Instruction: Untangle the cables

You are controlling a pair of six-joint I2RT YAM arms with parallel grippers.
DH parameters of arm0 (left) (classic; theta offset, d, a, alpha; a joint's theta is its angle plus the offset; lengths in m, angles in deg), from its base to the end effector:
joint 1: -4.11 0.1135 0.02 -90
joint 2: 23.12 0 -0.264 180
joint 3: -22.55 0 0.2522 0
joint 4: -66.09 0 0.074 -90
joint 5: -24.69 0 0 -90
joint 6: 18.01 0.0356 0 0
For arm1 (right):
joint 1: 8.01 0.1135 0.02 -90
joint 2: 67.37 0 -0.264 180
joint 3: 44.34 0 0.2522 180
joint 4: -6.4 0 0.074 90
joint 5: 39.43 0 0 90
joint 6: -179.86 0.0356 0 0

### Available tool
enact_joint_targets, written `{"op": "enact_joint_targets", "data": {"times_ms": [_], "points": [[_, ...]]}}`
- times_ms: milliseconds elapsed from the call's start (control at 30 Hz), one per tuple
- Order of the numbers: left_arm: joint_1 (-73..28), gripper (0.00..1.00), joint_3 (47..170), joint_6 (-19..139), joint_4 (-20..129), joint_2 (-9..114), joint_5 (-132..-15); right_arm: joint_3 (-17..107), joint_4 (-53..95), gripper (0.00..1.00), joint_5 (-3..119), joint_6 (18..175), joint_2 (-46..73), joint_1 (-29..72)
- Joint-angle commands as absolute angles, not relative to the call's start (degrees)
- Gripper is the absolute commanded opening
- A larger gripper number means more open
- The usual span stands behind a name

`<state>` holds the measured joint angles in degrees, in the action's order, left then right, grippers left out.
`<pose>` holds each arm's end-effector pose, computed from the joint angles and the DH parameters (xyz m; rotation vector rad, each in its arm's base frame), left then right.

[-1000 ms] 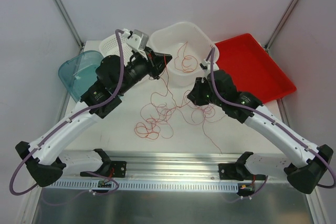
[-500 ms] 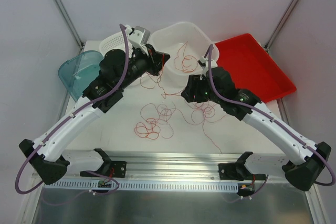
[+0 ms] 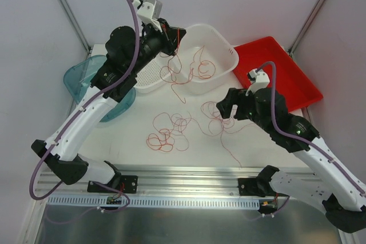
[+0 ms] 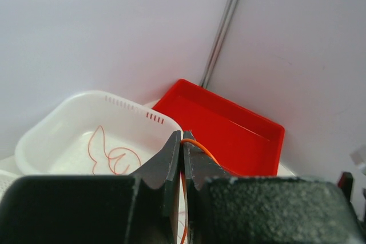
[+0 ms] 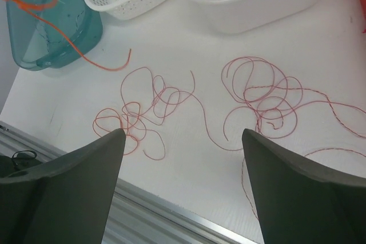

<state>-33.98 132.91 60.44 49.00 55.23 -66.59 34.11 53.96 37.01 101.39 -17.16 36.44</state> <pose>0.2250 -0.1773 0.5340 0.3286 1.3079 -0.7503 0.1313 0.1171 0.3998 -0.3879 1.8827 0.4363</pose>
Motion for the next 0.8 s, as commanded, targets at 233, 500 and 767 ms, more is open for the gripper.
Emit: {"op": "enact_joint_targets", "data": {"times_ms": [233, 500, 767], "points": [[-30.96, 0.00, 150.29, 64.96, 49.69, 69.93, -66.10, 27.43, 59.79, 0.88, 32.99, 102.95, -23.95, 36.20], [-29.56, 0.00, 169.81, 67.95, 51.97, 85.06, -65.57, 25.84, 63.66, 0.89, 31.24, 103.13, -27.55, 36.20], [-27.62, 0.02, 162.38, 67.43, 69.80, 93.77, -65.57, 25.93, 69.11, 0.91, 26.49, 102.34, -31.07, 36.29]]}}
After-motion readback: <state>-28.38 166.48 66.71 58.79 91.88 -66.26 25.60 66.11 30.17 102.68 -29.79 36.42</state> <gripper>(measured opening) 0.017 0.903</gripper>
